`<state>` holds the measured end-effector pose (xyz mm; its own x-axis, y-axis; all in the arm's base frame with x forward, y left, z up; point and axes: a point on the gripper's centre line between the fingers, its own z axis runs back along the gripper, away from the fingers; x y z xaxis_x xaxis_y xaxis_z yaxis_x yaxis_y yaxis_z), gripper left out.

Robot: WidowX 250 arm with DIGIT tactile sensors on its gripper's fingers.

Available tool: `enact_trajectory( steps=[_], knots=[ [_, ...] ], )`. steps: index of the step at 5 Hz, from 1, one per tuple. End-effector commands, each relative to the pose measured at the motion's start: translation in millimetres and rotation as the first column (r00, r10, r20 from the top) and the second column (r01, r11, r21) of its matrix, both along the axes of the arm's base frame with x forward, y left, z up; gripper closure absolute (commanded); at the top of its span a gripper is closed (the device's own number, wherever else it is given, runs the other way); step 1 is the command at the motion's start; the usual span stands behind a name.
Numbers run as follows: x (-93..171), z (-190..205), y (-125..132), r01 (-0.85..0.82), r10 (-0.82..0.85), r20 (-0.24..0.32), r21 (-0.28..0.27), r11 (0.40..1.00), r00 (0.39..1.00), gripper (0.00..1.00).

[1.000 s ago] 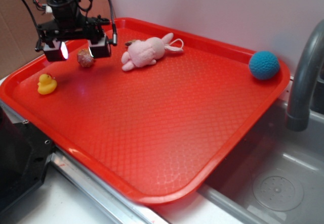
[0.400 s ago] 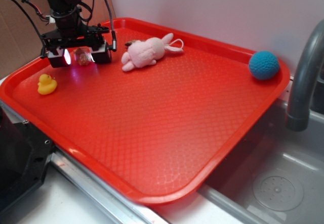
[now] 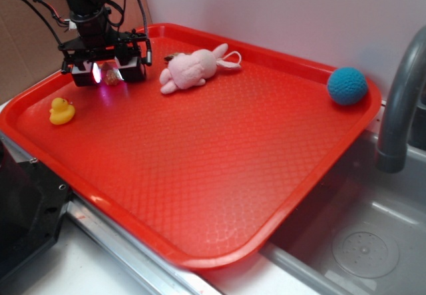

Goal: Grab the shell.

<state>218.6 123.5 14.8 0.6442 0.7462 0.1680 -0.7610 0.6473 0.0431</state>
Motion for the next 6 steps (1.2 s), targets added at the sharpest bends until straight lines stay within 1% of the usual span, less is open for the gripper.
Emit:
enact_trajectory(
  steps=[1, 2, 3, 4, 5, 6],
  knots=[
    [-16.5, 81.5, -48.6, 0.215, -0.216, 0.007, 0.050, 0.975, 0.976, 1.00],
    [-23.0, 135.3, -74.9, 0.401, -0.400, 0.028, -0.076, 0.913, 0.916, 1.00],
    [-22.2, 173.3, -96.9, 0.591, -0.587, 0.071, -0.089, 0.801, 0.806, 1.00],
    [-22.4, 195.8, -118.0, 0.720, -0.719, 0.037, -0.056, 0.692, 0.694, 1.00],
    [-23.8, 223.3, -133.7, 0.819, -0.822, 0.048, 0.067, 0.569, 0.567, 1.00],
    [-25.2, 231.7, -132.4, 0.829, -0.830, 0.041, 0.055, 0.557, 0.556, 1.00]
  ],
)
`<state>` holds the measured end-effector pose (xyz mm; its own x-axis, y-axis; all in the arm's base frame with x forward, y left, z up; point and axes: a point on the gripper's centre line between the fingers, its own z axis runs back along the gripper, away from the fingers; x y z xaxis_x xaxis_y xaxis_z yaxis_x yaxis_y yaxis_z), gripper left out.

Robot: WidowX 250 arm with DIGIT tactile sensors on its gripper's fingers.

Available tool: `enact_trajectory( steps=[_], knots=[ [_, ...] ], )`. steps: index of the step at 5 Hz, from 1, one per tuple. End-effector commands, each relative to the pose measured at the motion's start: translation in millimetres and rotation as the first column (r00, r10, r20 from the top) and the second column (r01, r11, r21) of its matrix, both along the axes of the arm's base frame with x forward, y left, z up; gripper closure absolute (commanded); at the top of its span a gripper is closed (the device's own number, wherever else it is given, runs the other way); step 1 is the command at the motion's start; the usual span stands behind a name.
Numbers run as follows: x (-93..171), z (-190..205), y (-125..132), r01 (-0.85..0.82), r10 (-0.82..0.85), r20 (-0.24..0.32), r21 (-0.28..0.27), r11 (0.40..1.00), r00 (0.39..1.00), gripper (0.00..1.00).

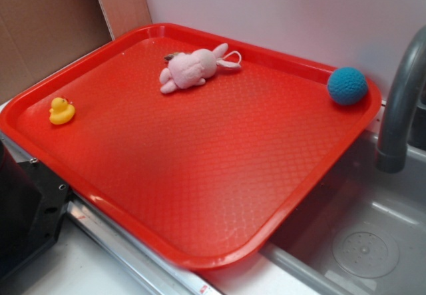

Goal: Grab the shell.

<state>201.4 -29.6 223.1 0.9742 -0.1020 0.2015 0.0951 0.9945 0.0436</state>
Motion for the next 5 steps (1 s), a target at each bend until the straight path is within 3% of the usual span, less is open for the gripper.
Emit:
enact_trajectory(
  steps=[1, 2, 3, 5],
  knots=[
    [-12.4, 26.8, 24.5, 0.000, 0.000, 0.010, -0.049, 0.999, 1.000, 1.00],
    [-27.5, 24.5, 39.5, -0.193, 0.189, -0.076, -0.054, 0.980, 0.979, 1.00],
    [-37.0, 29.8, 45.4, -0.286, 0.279, -0.098, -0.062, 0.956, 0.955, 1.00],
    [-36.5, 22.3, 45.3, -0.291, 0.285, -0.104, -0.047, 0.956, 0.953, 1.00]
  ],
)
